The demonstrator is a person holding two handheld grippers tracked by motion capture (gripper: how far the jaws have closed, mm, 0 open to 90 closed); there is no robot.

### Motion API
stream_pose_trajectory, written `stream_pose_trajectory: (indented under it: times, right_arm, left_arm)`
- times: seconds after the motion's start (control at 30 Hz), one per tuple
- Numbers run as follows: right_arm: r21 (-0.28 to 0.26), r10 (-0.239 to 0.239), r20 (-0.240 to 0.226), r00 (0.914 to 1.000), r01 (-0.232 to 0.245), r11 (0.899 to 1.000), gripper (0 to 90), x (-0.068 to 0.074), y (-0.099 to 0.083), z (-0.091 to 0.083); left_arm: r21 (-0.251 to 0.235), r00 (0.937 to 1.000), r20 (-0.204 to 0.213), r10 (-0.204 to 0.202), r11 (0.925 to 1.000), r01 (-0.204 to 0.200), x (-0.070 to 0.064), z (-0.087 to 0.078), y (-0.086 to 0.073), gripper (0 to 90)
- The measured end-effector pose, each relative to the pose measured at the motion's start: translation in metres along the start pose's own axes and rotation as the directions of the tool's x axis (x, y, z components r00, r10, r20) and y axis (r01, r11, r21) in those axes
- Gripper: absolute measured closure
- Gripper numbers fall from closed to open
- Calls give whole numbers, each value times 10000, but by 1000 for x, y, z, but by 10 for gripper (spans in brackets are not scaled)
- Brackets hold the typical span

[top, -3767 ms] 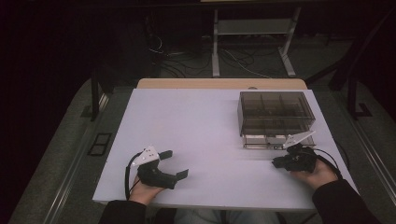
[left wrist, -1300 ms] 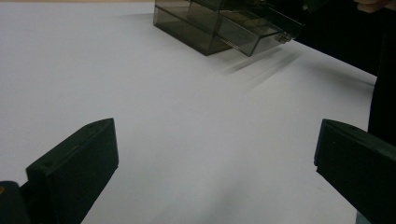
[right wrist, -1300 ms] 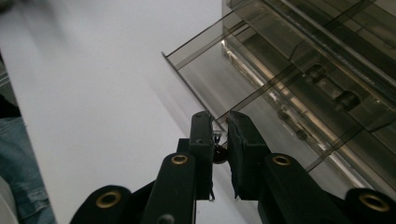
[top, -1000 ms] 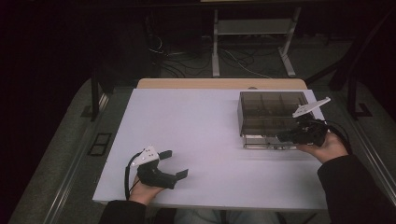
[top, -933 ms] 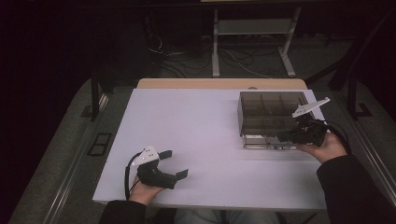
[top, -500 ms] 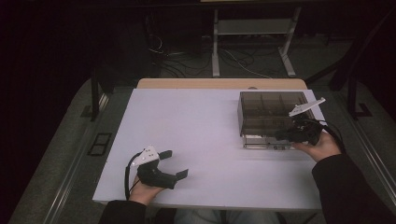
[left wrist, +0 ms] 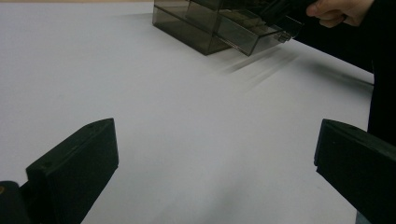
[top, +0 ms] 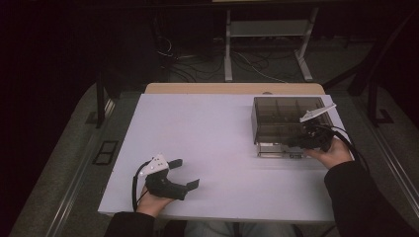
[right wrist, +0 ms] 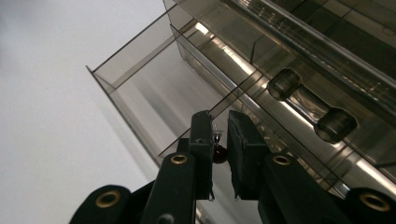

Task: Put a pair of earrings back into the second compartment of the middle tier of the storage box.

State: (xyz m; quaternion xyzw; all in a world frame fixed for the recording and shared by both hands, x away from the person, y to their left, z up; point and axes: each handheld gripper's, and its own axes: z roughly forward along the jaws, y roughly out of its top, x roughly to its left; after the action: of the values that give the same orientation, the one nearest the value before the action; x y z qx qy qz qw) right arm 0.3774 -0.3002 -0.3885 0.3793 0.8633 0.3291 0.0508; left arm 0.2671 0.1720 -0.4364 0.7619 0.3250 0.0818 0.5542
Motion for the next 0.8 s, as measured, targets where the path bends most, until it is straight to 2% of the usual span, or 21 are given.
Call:
stream_pose_trajectory:
  times: [0.2, 0.47, 0.57, 0.63, 0.8]
  right_arm:
    - [180, -13, 65, 10000, 11, 9998, 786, -2, 0, 8]
    - [106, -44, 138, 9999, 42, 9999, 702, 5, 0, 2]
    - [-51, 37, 164, 9999, -36, 10000, 622, 8, 0, -2]
    - [-280, 259, -19, 9997, -260, 9993, 551, 10, 0, -5]
    - [-299, 443, -149, 9989, -447, 9986, 302, 20, -3, -9]
  left_arm:
    - [3, 10000, 4, 12, 10000, -12, 0, 0, 0, 0]
    - [-11, 10000, 13, -1, 10000, 1, 0, 0, 0, 0]
    - [-8, 10000, -26, -19, 10000, 19, 0, 0, 0, 0]
    - [-8, 10000, -43, -6, 10000, 6, 0, -1, 0, 0]
    - [-77, 10000, -49, -42, 10000, 42, 0, -2, 0, 0]
